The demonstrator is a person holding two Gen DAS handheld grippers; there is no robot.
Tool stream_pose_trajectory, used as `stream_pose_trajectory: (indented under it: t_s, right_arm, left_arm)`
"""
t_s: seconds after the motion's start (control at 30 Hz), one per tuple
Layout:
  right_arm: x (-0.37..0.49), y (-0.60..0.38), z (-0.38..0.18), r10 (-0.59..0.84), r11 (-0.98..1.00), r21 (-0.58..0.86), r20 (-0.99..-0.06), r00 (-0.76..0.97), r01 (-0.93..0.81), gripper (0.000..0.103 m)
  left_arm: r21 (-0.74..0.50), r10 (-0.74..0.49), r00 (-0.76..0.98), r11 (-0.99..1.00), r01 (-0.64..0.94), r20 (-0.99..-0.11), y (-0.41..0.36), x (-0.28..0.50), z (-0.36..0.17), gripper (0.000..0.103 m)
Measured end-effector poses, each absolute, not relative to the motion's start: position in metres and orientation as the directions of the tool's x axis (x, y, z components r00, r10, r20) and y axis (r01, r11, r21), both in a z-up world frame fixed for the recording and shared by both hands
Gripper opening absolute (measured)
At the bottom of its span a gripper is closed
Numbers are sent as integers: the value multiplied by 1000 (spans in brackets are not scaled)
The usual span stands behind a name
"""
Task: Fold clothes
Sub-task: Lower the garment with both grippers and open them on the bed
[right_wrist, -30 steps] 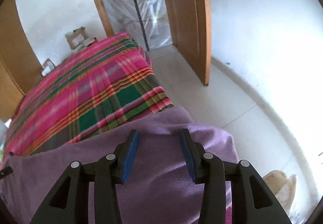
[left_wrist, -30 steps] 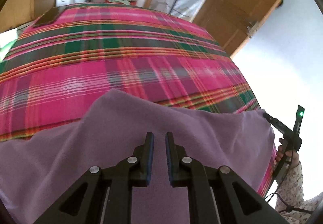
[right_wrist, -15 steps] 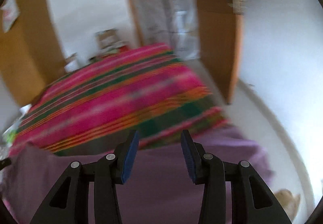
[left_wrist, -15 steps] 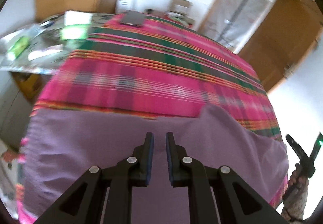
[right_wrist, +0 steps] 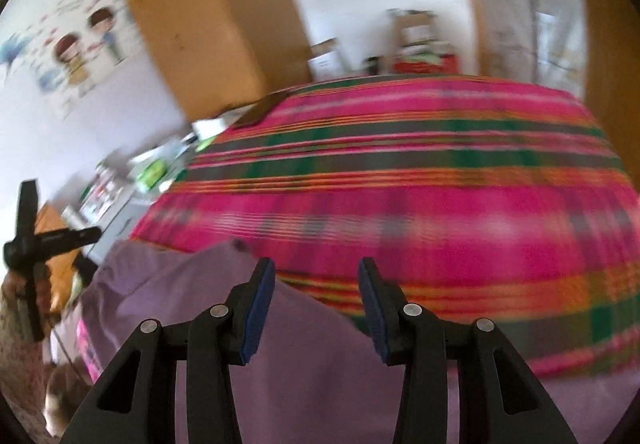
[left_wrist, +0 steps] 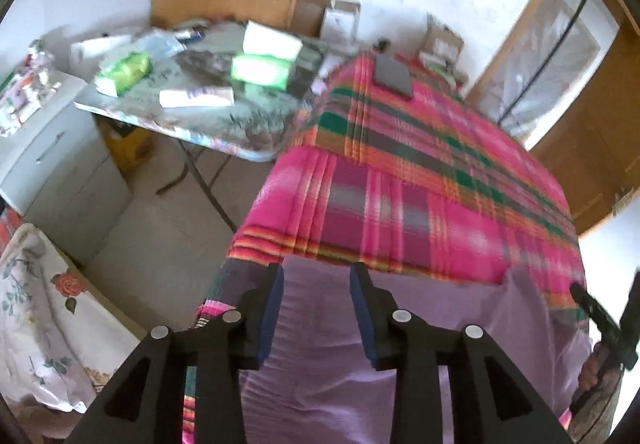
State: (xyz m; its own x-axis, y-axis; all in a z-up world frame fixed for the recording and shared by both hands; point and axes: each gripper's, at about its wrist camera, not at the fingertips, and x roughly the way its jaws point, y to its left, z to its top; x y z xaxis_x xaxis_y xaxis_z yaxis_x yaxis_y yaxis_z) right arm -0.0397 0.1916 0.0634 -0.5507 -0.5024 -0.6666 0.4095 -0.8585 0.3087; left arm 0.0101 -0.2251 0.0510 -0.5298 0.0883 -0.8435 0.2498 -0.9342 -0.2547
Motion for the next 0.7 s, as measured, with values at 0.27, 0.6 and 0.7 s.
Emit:
stream_pose_trajectory:
  t_s: [0.27,0.6,0.7]
  right_arm:
    - [-67,136,48,-562,-801,341,-710,-424,491,45]
    - [-81,123,34,-589,-784,399,-720,-367,475,45]
    - [-86,119,30,-597,-779,416,-722,-350,470,45]
  left_arm:
    - [-317,186,-461,-922,224,-868,-243,-10,22,37]
    - [-413,304,-439,-893,177,-846,-247,-9,22,41]
    - [-443,338,-445,-883,155,-829,-245,-6,26,39]
